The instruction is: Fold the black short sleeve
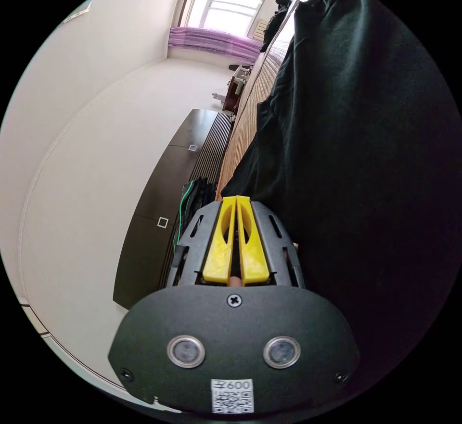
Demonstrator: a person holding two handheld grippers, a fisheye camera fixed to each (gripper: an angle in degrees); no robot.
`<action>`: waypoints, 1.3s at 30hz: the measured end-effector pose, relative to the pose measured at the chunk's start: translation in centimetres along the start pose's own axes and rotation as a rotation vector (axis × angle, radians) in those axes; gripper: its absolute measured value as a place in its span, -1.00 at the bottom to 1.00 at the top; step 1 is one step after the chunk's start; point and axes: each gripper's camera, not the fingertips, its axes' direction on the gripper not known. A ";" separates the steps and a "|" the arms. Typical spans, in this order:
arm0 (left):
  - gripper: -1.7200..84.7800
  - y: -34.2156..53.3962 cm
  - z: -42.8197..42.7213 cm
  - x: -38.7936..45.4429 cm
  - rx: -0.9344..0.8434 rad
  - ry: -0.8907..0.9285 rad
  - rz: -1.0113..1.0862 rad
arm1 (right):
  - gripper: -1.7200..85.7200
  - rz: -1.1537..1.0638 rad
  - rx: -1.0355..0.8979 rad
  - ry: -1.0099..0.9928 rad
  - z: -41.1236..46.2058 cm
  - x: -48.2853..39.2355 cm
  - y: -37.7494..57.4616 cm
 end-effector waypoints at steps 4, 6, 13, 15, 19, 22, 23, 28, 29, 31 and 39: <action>-0.94 0.0 -0.1 -0.5 0.002 -0.001 0.001 | -0.98 0.073 0.074 -0.712 2.8 0.6 -0.6; -0.94 0.0 -0.1 -0.8 0.002 -0.001 0.001 | -0.98 0.001 0.028 -0.595 5.4 -2.9 -0.9; -0.94 0.1 0.2 -2.2 0.003 0.001 0.004 | -0.98 -0.187 -0.317 -0.243 11.6 -8.3 -0.1; -0.94 0.2 0.3 -2.6 0.004 -0.002 0.003 | -0.98 -0.200 -0.334 -0.221 12.2 -7.6 0.1; -0.94 0.5 0.7 -3.7 0.004 0.000 0.003 | -0.98 -0.142 -0.290 -0.284 13.0 -4.9 0.0; -0.94 0.7 1.1 -4.7 0.003 0.001 0.004 | -0.98 -0.020 -0.099 -0.433 9.9 -3.4 -1.3; -0.94 0.9 1.3 -5.1 0.003 0.001 0.004 | -0.98 -0.016 -0.050 -0.470 9.1 -3.7 -1.3; -0.94 1.6 2.4 -7.1 0.009 0.006 -0.001 | -0.98 -0.195 -0.203 -0.357 16.3 -11.0 -0.3; -0.94 1.9 2.8 -7.7 0.012 0.006 -0.007 | -0.98 -0.189 -0.157 -0.370 16.1 -10.7 0.1; -0.94 2.3 3.5 -9.2 0.013 0.032 -0.021 | -0.98 -0.072 -0.083 -0.433 16.5 -7.9 0.9; -0.94 5.6 11.4 -29.7 -0.192 0.493 -0.721 | -0.98 -0.002 -0.099 -0.529 17.8 -5.5 1.1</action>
